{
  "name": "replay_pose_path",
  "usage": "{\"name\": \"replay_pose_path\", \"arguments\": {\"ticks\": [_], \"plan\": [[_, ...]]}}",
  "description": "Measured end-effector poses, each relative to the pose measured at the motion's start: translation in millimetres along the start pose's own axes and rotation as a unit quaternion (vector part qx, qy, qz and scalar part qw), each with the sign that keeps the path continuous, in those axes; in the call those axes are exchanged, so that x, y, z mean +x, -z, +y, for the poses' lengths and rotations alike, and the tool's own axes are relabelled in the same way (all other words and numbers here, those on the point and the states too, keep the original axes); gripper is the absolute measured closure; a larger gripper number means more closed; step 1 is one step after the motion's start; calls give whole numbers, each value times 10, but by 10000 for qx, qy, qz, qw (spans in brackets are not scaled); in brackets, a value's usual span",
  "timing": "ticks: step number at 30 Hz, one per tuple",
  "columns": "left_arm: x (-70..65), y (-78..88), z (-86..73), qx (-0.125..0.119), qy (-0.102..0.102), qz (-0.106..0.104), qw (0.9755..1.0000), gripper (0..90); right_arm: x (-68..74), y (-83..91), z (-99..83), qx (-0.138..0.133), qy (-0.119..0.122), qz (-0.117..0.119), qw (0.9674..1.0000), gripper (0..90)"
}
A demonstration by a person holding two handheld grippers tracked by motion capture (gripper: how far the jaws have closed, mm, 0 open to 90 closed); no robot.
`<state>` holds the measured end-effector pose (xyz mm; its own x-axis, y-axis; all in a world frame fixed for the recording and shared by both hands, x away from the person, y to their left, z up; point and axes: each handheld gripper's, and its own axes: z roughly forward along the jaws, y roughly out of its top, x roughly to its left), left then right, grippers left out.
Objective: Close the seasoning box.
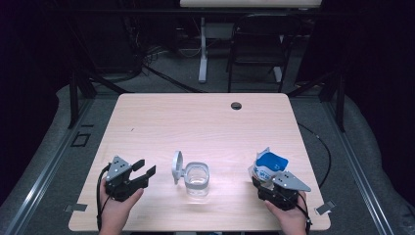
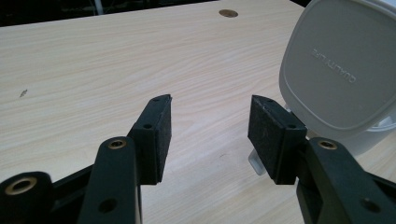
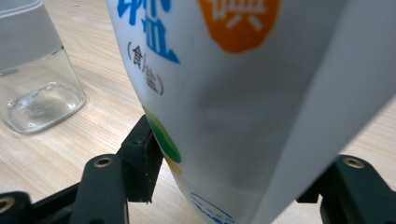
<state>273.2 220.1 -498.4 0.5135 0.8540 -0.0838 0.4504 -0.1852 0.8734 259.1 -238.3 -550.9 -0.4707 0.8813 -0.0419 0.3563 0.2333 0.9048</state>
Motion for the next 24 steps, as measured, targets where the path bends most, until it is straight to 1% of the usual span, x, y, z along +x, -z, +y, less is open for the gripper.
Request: {"name": "replay_pose_path", "arguments": {"ticks": [2, 5, 9, 11, 12, 17, 19, 21, 22, 24], "plan": [[7, 9, -2, 53, 13, 0, 10000, 499, 5, -2, 39, -29, 9, -5, 10000, 387], [15, 10, -4, 9, 27, 5, 10000, 499, 13, -11, 97, -81, 9, -4, 10000, 387], [9, -3, -10, 22, 26, -12, 10000, 499, 28, -29, 152, -113, 29, 11, 9999, 388], [8, -9, -12, 48, 9, -23, 10000, 499, 31, -46, 180, -84, 65, 32, 9999, 388], [5, -13, -14, 37, 18, -13, 10000, 498, 37, -57, 185, -110, 35, 50, 9999, 388], [15, -11, -14, 42, 19, -19, 10000, 497, 58, -92, 234, -115, 38, 79, 9999, 387], [22, -4, -12, 79, 34, -5, 10000, 496, 59, -103, 260, -93, 44, 99, 9999, 388], [30, -6, -14, 38, 41, -4, 10000, 496, 67, -120, 280, -122, 45, 83, 9999, 387], [31, -6, -14, 23, 51, 1, 10000, 496, 65, -121, 292, -77, 76, 86, 9999, 387], [34, -5, -14, 27, 65, 0, 10000, 496, 66, -137, 309, -75, 84, 98, 9999, 388]]}}
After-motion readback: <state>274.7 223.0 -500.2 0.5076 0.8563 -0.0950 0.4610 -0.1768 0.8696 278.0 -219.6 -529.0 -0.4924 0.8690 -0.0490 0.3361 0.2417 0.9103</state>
